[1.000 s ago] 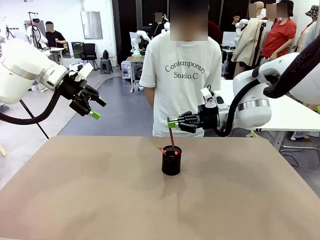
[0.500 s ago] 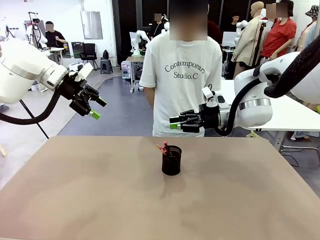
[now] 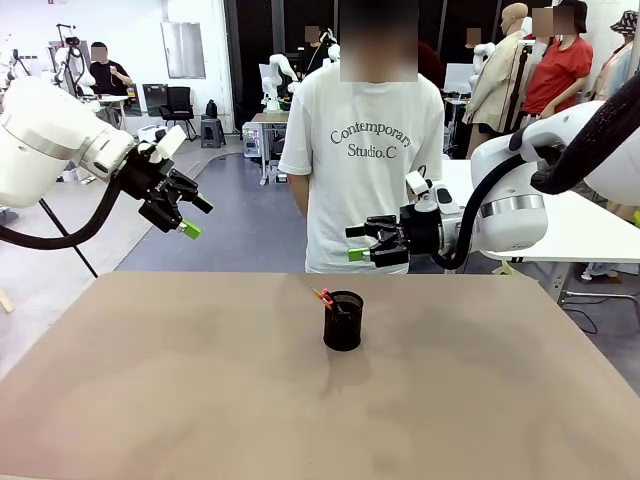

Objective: Place the pens into the pen holder.
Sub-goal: Pick up a writing instrument from the table and place it into the Pen holder.

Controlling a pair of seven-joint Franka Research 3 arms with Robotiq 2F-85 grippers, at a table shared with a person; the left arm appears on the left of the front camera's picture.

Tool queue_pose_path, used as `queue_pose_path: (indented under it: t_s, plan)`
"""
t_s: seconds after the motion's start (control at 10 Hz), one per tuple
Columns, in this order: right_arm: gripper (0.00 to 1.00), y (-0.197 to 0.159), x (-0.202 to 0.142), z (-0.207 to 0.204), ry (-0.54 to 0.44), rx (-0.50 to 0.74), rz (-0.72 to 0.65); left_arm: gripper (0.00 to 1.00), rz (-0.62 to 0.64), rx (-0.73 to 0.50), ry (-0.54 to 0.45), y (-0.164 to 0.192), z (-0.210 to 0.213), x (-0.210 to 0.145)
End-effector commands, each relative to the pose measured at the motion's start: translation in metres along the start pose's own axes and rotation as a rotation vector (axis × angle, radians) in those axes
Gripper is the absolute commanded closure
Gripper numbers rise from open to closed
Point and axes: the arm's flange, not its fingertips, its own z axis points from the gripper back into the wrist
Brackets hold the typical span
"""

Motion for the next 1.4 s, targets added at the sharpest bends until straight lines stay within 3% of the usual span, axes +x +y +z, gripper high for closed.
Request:
queue_pose_path:
  t_s: [0.0,0.8,0.9,1.3]
  plan:
    - [0.0,-0.003,0.004,0.004,-0.015,0.005,-0.004,0.0,0.001,-0.01,0.0,0.0,0.003,0.0]
    - [0.0,-0.001,-0.001,0.004,-0.004,-0.004,-0.005,0.0,0.001,-0.01,0.0,0.0,0.003,0.0]
    - [0.0,0.006,0.004,0.012,0.068,0.069,-0.056,0.0,0.001,-0.01,0.0,0.0,0.003,0.0]
    - [0.0,0.028,0.041,0.058,0.251,-0.008,-0.163,0.0,0.001,-0.01,0.0,0.0,0.003,0.0]
